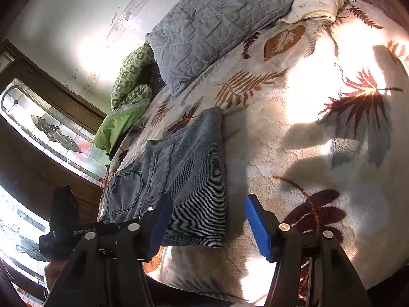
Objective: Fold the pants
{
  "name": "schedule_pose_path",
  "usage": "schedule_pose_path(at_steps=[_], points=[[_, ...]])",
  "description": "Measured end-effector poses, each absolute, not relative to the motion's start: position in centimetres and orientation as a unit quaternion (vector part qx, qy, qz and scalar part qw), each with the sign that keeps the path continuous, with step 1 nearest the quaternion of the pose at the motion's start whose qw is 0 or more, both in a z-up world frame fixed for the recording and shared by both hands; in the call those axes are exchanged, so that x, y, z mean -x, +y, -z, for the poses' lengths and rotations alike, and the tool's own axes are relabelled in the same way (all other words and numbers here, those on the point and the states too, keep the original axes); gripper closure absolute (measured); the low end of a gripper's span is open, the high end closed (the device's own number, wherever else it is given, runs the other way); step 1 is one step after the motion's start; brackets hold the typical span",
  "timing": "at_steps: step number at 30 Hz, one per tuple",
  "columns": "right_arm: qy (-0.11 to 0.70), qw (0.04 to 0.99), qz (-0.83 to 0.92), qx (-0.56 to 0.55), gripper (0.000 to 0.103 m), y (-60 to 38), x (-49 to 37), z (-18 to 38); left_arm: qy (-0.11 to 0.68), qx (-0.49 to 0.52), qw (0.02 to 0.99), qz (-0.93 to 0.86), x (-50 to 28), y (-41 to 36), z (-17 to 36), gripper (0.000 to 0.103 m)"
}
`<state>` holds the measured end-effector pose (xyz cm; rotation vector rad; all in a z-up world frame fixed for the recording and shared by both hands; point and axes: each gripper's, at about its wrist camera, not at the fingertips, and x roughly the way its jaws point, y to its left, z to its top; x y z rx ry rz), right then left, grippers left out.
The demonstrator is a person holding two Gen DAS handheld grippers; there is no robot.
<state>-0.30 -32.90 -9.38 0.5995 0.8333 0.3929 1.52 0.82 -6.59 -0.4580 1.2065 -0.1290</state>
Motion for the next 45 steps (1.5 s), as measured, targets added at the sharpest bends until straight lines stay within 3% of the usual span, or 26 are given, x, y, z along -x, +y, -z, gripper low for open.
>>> schedule_pose_path(at_steps=[10,13,15,20,21,23,24,29,34,40,45], points=[[0.372,0.850,-0.257,-0.272,0.040,-30.4,0.6,7.1,0.572,0.210,0.791,0.059,-1.9,1.1,8.1,0.081],[0.418,0.818,-0.285,-0.272,0.034,-28.7,-0.4,9.0,0.570,0.218,0.790,0.060,-1.9,1.3,8.2,0.081],[0.483,0.788,-0.264,-0.276,0.035,-28.0,-1.5,12.0,0.571,0.219,0.789,0.061,-1.9,1.3,8.1,0.080],[0.470,0.792,-0.270,-0.280,0.035,-28.3,-1.3,11.4,0.556,0.232,0.796,0.064,-1.5,1.8,6.0,0.076],[0.476,0.786,-0.272,-0.286,0.035,-28.4,-1.4,11.9,0.537,0.228,0.809,0.067,-1.3,1.8,4.9,0.075],[0.472,0.783,-0.275,-0.297,0.035,-28.7,-1.4,11.9,0.503,0.209,0.835,0.076,-0.8,1.2,3.0,0.061],[0.473,0.781,-0.275,-0.302,0.035,-28.8,-1.4,11.9,0.495,0.203,0.841,0.084,-0.8,0.8,2.6,0.059],[0.469,0.780,-0.274,-0.311,0.035,-29.1,-1.2,11.3,0.546,0.149,0.820,0.079,-2.2,-1.0,6.3,0.060],[0.447,0.789,-0.274,-0.320,0.035,-29.8,-1.6,9.2,0.543,0.115,0.829,0.069,-2.1,-1.0,7.2,0.060],[0.444,0.789,-0.293,-0.308,0.035,-28.0,-8.0,6.4,0.534,0.098,0.838,0.063,-1.8,-1.5,7.4,0.059],[0.517,0.770,-0.235,-0.292,0.035,-26.5,-14.8,10.4,0.532,0.097,0.839,0.064,-1.9,-1.8,7.4,0.059]])
